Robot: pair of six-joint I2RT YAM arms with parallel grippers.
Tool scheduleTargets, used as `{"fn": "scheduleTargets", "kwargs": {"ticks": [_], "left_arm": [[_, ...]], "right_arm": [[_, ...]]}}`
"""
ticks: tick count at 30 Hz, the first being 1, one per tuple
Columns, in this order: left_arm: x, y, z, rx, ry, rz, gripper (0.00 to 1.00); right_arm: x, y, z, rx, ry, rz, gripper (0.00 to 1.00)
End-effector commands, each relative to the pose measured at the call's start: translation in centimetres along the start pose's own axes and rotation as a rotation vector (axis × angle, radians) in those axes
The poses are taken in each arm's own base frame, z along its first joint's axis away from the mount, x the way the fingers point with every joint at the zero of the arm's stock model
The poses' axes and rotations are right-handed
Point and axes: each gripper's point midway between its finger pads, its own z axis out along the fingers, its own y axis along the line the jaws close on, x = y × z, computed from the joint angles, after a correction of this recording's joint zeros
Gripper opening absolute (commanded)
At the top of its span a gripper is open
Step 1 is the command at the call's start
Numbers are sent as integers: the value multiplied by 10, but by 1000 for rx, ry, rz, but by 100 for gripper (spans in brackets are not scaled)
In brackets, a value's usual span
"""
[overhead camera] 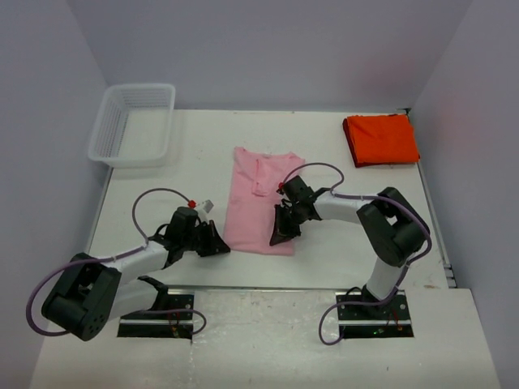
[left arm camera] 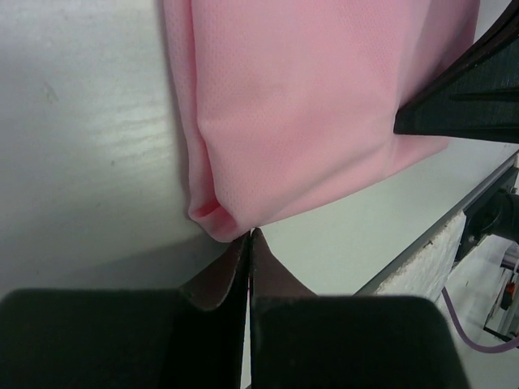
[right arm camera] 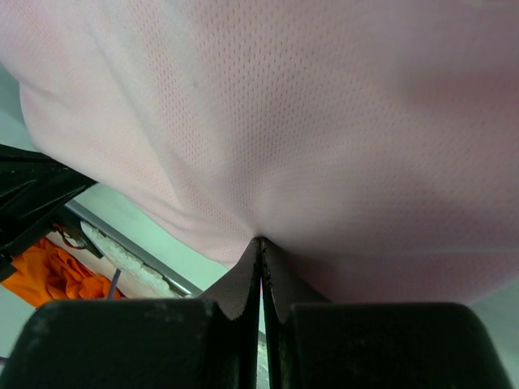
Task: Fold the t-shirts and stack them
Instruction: Fold the folded rectangular tshirt in 1/3 of the way
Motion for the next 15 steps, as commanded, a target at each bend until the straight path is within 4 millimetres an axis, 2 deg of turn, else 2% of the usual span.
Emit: {"fn": "scheduleTargets", "kwargs": {"ticks": [1, 2, 7, 13, 15], "left_arm": [[22, 20, -8, -78, 37, -29, 0], [32, 25, -12, -98, 64, -43, 0], [43, 24, -20, -78, 61, -53, 0], [51, 20, -29, -46, 47, -43, 0], [43, 16, -34, -40, 1, -26, 0]], "right_arm": [[18, -40, 10, 155, -30, 39, 0], [24, -44, 10, 159, -23, 50, 0], [35, -49, 8, 160, -42, 59, 0], [52, -53, 9, 183, -48, -21, 0], [54, -54, 9, 203, -53, -47, 0]]}}
